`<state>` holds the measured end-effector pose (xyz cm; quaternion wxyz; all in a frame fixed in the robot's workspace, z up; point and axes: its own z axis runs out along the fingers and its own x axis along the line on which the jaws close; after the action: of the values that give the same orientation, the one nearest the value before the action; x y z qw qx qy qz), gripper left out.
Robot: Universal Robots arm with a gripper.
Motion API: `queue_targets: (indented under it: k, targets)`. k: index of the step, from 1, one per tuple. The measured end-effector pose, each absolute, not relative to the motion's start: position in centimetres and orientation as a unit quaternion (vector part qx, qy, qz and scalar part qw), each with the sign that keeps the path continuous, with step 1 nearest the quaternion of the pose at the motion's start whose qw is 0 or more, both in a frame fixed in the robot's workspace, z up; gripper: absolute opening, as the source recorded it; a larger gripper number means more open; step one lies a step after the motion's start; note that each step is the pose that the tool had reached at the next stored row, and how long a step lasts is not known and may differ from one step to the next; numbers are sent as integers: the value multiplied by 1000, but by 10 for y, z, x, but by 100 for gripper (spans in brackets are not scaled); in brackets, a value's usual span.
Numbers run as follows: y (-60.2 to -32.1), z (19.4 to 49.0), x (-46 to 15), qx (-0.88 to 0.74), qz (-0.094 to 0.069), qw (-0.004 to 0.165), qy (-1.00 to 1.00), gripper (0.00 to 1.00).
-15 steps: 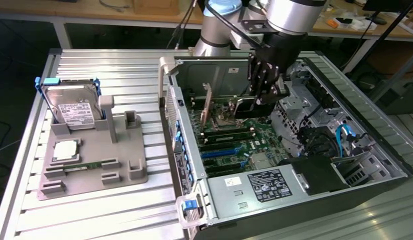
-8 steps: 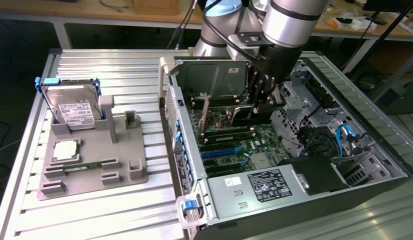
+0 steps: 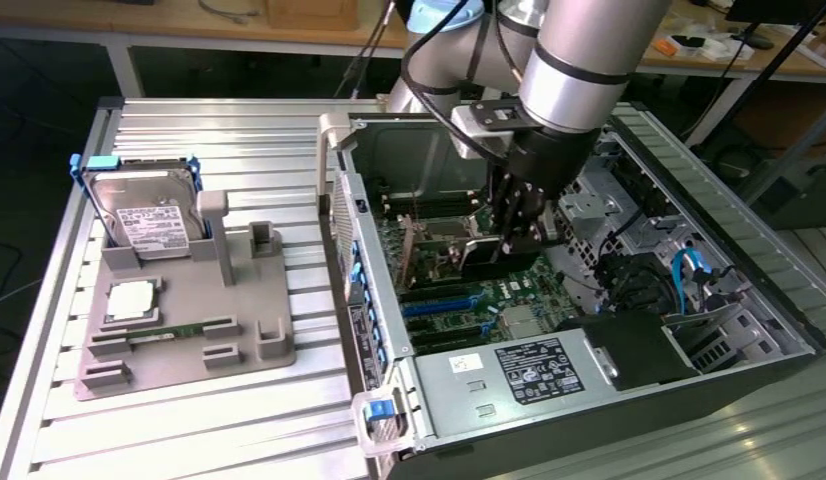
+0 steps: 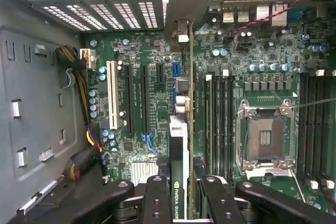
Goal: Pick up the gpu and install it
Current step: 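Insert the gpu into the slot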
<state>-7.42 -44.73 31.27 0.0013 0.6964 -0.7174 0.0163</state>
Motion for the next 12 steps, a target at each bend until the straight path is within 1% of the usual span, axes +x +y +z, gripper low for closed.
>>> queue_targets:
  k: [5, 12]
  targets:
    - [-448, 295, -92, 696, 14, 0, -717, 27]
    - [-448, 291, -86, 696, 13, -2, -718, 27]
